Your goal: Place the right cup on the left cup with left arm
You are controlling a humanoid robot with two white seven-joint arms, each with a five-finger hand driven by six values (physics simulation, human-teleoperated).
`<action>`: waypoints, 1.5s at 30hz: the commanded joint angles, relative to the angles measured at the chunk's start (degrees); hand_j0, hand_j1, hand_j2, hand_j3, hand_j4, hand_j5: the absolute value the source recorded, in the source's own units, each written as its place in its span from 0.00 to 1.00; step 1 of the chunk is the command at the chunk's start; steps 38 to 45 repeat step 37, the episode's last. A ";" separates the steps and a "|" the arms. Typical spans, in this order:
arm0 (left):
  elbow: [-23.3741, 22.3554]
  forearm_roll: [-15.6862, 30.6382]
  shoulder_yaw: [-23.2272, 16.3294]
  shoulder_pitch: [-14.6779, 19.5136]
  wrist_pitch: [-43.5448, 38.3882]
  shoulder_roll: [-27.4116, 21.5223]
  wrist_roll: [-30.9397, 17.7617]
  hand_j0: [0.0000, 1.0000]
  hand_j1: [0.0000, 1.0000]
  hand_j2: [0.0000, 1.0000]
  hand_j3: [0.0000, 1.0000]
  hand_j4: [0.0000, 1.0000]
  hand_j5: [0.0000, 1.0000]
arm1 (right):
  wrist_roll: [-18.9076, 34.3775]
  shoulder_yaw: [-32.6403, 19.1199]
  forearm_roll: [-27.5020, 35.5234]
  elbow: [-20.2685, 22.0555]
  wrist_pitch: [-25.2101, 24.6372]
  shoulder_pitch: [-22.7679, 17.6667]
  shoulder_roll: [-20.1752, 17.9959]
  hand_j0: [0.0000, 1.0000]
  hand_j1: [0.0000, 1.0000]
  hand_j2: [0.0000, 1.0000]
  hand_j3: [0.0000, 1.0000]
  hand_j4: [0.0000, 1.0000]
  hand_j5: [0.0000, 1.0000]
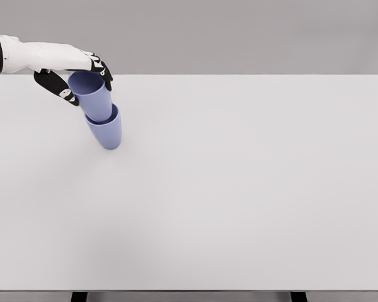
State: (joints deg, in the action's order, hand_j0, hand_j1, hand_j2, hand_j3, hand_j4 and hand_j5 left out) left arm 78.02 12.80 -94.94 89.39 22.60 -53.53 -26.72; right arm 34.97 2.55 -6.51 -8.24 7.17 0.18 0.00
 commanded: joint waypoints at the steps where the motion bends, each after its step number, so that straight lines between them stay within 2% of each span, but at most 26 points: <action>1: 0.03 0.21 0.11 0.00 -0.01 0.00 0.00 0.64 0.64 0.64 0.64 0.64 0.64 | 0.03 0.00 -0.08 -0.02 0.03 0.00 0.00 1.00 1.00 1.00 1.00 1.00 1.00; 3: 0.38 0.21 0.20 0.00 -0.01 0.00 0.00 0.68 0.68 0.68 0.68 0.68 0.68 | 0.03 0.00 -0.08 -0.02 0.03 0.00 0.00 1.00 1.00 1.00 1.00 1.00 1.00; 5: 0.56 0.21 0.20 -0.09 -0.28 0.00 0.09 0.91 0.91 0.91 0.91 0.91 0.91 | 0.03 0.00 -0.08 -0.02 0.03 0.00 0.00 1.00 1.00 1.00 1.00 1.00 1.00; 7: 0.65 0.21 0.20 -0.09 -0.28 -0.08 0.27 0.99 0.99 0.99 0.99 0.99 0.99 | 0.03 0.00 -0.08 -0.02 0.03 0.00 0.00 1.00 1.00 1.00 1.00 1.00 1.00; 20: 1.00 0.29 0.20 0.17 -0.01 -0.26 0.27 1.00 1.00 1.00 1.00 1.00 1.00 | 0.03 0.00 -0.08 -0.02 0.03 0.00 0.00 1.00 1.00 1.00 1.00 1.00 1.00; 21: 2.93 0.99 0.46 0.53 0.95 -0.35 0.27 1.00 1.00 1.00 1.00 1.00 1.00 | 0.03 0.00 -0.08 -0.02 0.03 0.00 0.00 1.00 1.00 1.00 1.00 1.00 1.00; 24: 9.78 7.06 1.43 2.55 7.98 -1.23 0.27 1.00 1.00 1.00 1.00 1.00 1.00 | 0.03 0.00 -0.08 -0.02 0.03 0.00 0.00 1.00 1.00 1.00 1.00 1.00 1.00; 26: 15.05 9.52 5.03 2.46 12.40 -3.42 0.27 1.00 1.00 1.00 1.00 1.00 1.00 | 0.03 0.00 -0.08 -0.02 0.03 0.00 0.00 1.00 1.00 1.00 1.00 1.00 1.00; 30: 22.71 13.39 6.88 2.20 12.40 -7.90 0.18 1.00 1.00 1.00 1.00 1.00 1.00 | 0.03 0.00 -0.08 -0.02 0.03 0.00 0.00 1.00 1.00 1.00 1.00 1.00 1.00; 32: 22.97 13.48 6.88 0.01 12.40 -8.17 0.18 1.00 1.00 1.00 1.00 1.00 1.00 | 0.03 0.00 -0.08 -0.02 0.03 0.00 0.00 1.00 1.00 1.00 1.00 1.00 1.00; 35: 22.97 13.48 7.23 -6.23 12.40 -8.17 0.27 1.00 1.00 1.00 1.00 1.00 1.00 | 0.03 0.00 -0.08 -0.02 0.03 0.00 0.00 1.00 1.00 1.00 1.00 1.00 1.00; 37: 23.06 13.39 10.74 -10.81 12.40 -8.08 0.27 1.00 1.00 1.00 1.00 1.00 1.00 | 0.03 0.00 -0.08 -0.02 0.03 0.00 0.00 1.00 1.00 1.00 1.00 1.00 1.00; 45: 23.06 13.39 10.74 -10.81 12.40 -8.08 0.27 1.00 1.00 1.00 1.00 1.00 1.00 | 0.03 0.00 -0.08 -0.02 0.03 0.00 0.00 1.00 1.00 1.00 1.00 1.00 1.00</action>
